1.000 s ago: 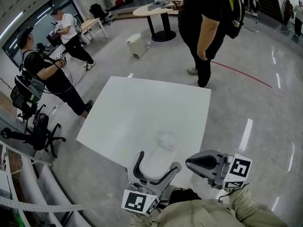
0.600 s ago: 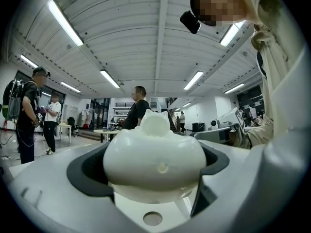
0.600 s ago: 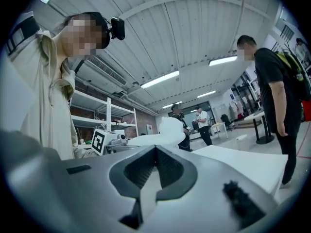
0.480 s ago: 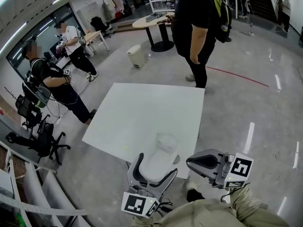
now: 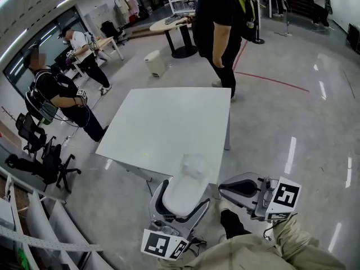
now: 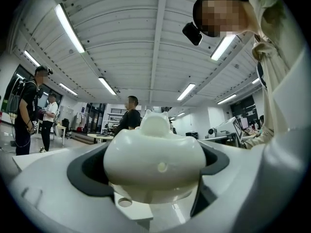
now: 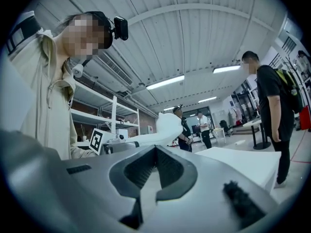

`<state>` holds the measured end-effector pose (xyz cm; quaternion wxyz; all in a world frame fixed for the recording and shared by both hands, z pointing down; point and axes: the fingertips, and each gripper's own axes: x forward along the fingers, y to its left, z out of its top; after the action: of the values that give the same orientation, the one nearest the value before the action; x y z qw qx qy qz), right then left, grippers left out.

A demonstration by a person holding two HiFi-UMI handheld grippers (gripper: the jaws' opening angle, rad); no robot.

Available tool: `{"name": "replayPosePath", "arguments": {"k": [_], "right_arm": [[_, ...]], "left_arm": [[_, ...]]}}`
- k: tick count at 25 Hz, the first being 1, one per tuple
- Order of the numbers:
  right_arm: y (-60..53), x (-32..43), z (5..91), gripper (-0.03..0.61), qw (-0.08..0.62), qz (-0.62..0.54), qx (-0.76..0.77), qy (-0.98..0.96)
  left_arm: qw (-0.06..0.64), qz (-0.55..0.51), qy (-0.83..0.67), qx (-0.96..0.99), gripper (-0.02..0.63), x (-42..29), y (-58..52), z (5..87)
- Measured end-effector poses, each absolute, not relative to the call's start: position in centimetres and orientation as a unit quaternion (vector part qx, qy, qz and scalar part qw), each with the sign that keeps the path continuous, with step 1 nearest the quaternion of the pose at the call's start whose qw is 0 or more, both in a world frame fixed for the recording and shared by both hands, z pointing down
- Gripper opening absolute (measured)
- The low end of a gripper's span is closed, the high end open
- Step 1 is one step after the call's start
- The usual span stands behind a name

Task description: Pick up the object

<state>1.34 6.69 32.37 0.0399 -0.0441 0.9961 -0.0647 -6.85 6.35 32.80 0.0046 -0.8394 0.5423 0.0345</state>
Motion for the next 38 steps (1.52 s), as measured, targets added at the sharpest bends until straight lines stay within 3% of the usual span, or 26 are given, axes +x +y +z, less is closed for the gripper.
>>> {"name": "replayPosePath", "arguments": {"k": [11, 38], "right_arm": [[12.7, 3.4, 31.1, 0.003, 0.025, -0.05, -0.037, 0.998], [14.9, 6.5, 29.9, 0.003, 0.022, -0.013, -0.01, 1.0]], "left_arm": [[0.007, 0.048, 0.556, -0.83, 0.52, -5.4, 12.7, 31.8], [0.019, 0.058, 0.567, -0.822, 0.52, -1.8, 14.6, 30.4]]}}
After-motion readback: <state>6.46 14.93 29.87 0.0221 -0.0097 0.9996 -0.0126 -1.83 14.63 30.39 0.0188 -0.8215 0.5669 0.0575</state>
